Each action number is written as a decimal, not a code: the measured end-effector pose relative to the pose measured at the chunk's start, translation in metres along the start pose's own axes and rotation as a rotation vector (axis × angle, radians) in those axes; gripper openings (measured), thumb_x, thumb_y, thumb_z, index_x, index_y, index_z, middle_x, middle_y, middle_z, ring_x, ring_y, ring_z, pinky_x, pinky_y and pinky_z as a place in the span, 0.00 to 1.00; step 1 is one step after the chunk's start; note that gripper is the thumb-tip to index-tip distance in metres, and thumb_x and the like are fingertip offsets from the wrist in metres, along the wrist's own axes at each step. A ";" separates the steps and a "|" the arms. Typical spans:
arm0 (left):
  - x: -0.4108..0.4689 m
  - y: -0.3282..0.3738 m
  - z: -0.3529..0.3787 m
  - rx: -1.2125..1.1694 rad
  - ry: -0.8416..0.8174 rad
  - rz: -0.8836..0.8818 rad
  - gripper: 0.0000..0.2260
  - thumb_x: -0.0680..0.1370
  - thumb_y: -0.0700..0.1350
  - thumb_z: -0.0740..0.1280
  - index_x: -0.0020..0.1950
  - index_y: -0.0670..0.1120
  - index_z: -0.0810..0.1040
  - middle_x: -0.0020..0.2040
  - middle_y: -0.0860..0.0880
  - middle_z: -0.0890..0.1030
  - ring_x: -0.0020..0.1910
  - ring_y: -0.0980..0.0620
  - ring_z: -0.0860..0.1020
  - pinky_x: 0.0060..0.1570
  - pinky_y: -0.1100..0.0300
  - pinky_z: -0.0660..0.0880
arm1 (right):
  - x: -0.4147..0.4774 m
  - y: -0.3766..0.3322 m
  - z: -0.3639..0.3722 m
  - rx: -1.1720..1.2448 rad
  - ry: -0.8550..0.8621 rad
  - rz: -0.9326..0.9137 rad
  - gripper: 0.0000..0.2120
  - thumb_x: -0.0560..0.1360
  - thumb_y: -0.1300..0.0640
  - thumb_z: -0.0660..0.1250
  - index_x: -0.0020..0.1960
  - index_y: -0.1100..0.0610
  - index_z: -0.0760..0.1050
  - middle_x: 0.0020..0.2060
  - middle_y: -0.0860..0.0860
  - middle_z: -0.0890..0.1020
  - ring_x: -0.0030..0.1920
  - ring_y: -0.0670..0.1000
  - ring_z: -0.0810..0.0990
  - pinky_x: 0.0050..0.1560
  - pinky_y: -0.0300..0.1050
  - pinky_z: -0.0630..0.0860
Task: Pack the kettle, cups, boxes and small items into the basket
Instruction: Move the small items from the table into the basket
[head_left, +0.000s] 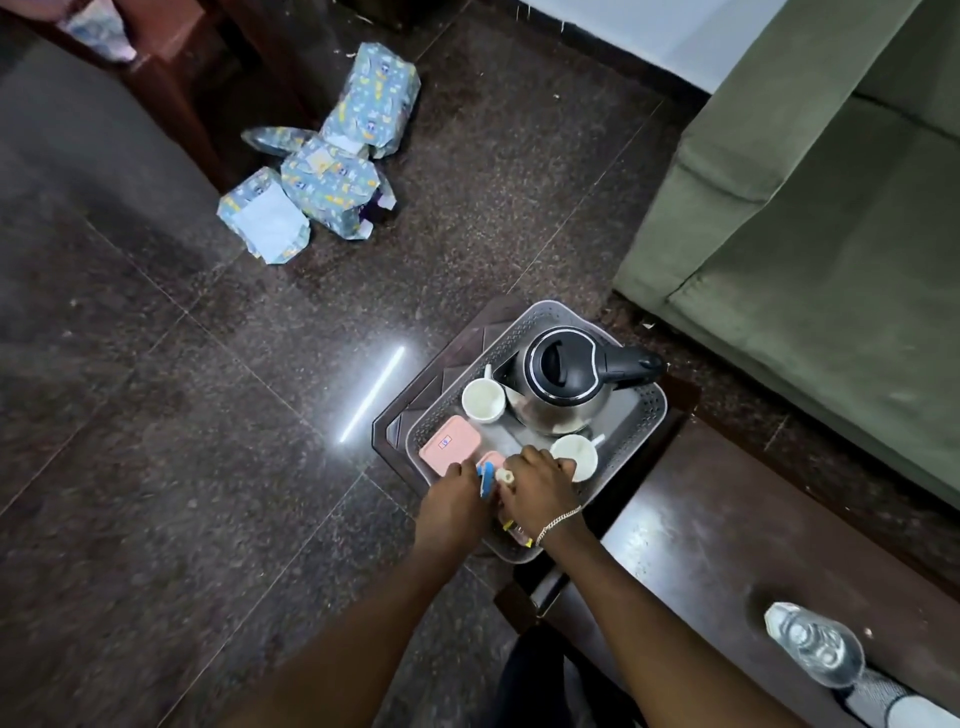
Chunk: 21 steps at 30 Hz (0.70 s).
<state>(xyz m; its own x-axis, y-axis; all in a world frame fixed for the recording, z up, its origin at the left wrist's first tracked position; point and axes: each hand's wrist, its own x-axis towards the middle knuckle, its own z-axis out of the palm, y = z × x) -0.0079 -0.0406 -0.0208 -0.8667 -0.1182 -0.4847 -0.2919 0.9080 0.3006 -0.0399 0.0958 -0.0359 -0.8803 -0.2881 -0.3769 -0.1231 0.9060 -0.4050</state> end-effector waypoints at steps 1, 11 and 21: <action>-0.001 0.000 0.000 0.009 -0.003 0.001 0.17 0.78 0.51 0.68 0.61 0.42 0.74 0.54 0.41 0.81 0.51 0.36 0.82 0.44 0.46 0.77 | 0.000 0.000 0.001 -0.004 -0.003 0.004 0.10 0.74 0.50 0.66 0.51 0.54 0.79 0.51 0.53 0.80 0.55 0.57 0.77 0.52 0.55 0.67; -0.006 -0.004 -0.010 0.041 -0.005 0.035 0.25 0.74 0.57 0.75 0.61 0.42 0.74 0.56 0.43 0.80 0.51 0.38 0.81 0.45 0.47 0.76 | -0.015 0.005 -0.009 -0.018 0.034 0.015 0.13 0.68 0.49 0.72 0.50 0.54 0.80 0.48 0.52 0.81 0.51 0.57 0.79 0.51 0.55 0.71; -0.029 0.060 -0.002 0.084 -0.112 0.465 0.25 0.78 0.48 0.71 0.73 0.44 0.70 0.64 0.43 0.74 0.61 0.38 0.76 0.56 0.42 0.75 | -0.108 0.075 -0.012 0.124 0.248 0.118 0.23 0.68 0.50 0.75 0.60 0.58 0.79 0.49 0.54 0.80 0.48 0.58 0.81 0.47 0.54 0.78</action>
<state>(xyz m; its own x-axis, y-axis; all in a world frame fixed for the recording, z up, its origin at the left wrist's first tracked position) -0.0007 0.0160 0.0133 -0.8472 0.3479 -0.4016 0.1539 0.8841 0.4412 0.0407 0.1984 -0.0155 -0.9722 -0.0847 -0.2182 0.0300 0.8795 -0.4749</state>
